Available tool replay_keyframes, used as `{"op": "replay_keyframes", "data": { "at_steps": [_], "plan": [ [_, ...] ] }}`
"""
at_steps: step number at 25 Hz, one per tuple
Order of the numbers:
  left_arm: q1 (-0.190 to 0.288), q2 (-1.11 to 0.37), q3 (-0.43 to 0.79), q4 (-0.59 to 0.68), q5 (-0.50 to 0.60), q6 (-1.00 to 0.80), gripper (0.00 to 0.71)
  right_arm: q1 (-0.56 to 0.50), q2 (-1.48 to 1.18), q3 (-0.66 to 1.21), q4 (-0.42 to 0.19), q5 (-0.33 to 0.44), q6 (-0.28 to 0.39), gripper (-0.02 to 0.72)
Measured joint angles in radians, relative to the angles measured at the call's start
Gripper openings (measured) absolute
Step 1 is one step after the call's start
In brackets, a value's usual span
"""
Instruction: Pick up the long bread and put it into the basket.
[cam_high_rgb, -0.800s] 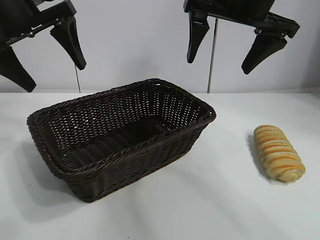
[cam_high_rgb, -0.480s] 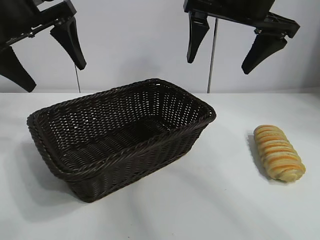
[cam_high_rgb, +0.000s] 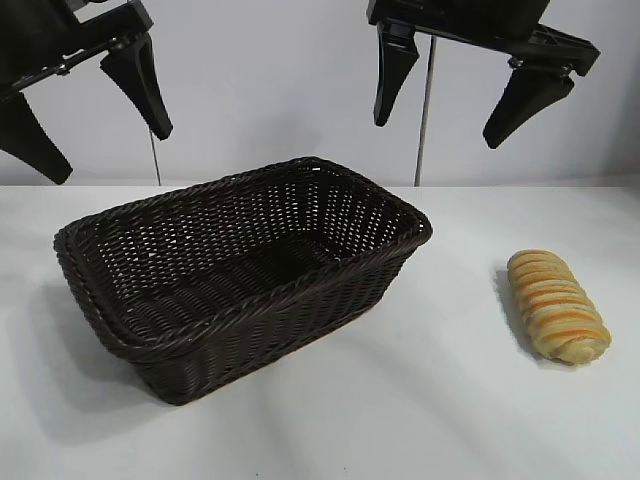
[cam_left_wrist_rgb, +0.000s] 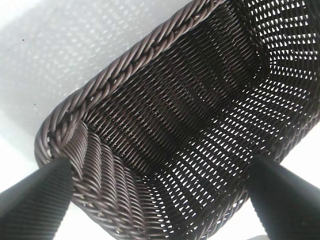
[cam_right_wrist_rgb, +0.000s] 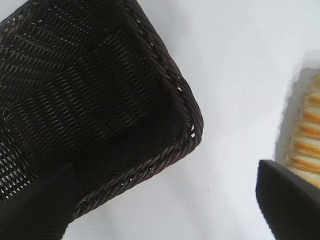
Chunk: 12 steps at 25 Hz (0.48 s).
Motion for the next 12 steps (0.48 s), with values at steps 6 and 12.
{"op": "replay_keyframes", "data": {
  "at_steps": [6,12],
  "plan": [
    [0.0,0.0,0.0,0.0,-0.048,0.0,0.686,0.0,0.0,0.0,0.0,0.001,-0.002,0.695],
    [0.005,0.0,0.0,0.0,-0.07,-0.008,0.686,0.0,0.0,0.0,0.0,0.001,-0.002,0.695]
  ]
}}
